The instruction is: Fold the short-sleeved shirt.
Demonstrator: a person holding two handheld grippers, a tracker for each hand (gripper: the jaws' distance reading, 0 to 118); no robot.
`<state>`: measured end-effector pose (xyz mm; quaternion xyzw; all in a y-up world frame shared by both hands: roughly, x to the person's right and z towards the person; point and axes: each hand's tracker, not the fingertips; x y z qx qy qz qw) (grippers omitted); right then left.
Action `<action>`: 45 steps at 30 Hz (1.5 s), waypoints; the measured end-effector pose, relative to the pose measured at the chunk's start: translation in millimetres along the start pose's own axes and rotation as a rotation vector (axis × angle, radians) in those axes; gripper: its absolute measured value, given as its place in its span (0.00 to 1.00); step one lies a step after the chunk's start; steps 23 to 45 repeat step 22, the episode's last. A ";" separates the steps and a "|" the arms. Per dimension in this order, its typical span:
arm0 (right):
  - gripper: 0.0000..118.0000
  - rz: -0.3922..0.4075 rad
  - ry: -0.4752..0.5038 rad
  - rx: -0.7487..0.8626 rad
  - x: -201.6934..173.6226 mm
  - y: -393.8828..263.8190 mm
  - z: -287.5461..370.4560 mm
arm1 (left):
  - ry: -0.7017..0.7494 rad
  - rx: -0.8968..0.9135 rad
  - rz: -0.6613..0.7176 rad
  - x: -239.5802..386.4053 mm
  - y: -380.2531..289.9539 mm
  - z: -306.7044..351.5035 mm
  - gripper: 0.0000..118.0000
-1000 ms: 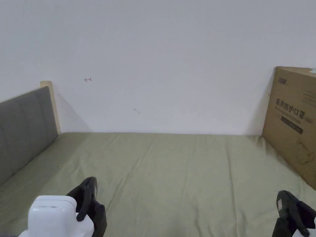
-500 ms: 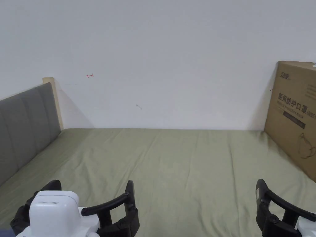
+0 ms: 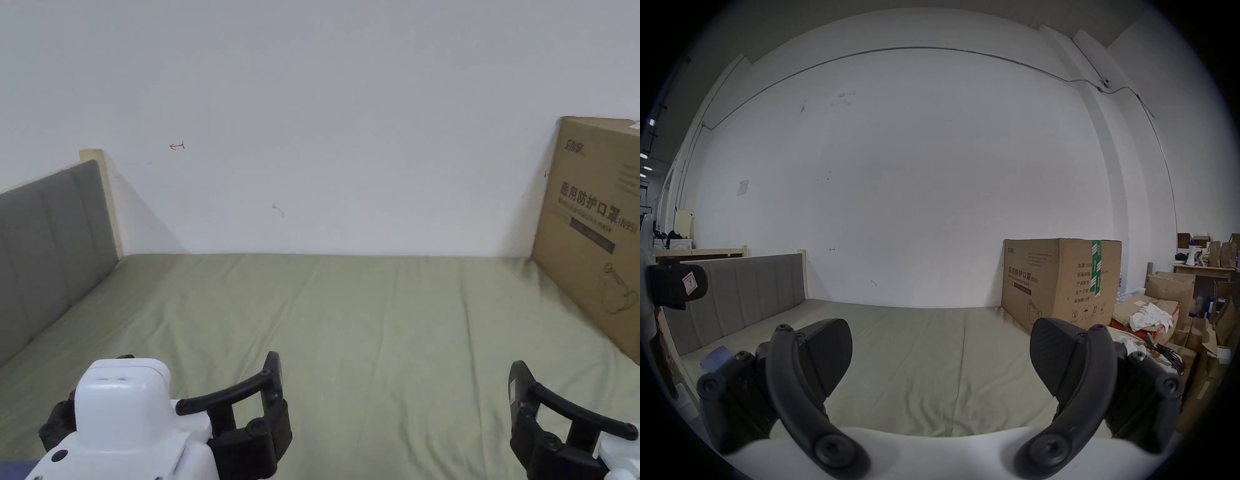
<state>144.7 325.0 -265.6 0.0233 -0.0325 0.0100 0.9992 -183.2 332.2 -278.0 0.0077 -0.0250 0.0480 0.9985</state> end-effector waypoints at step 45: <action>0.95 -0.005 0.030 -0.071 -4.4 -12.3 -8.7 | 0.057 -0.086 0.000 16.1 -3.3 -6.3 1.00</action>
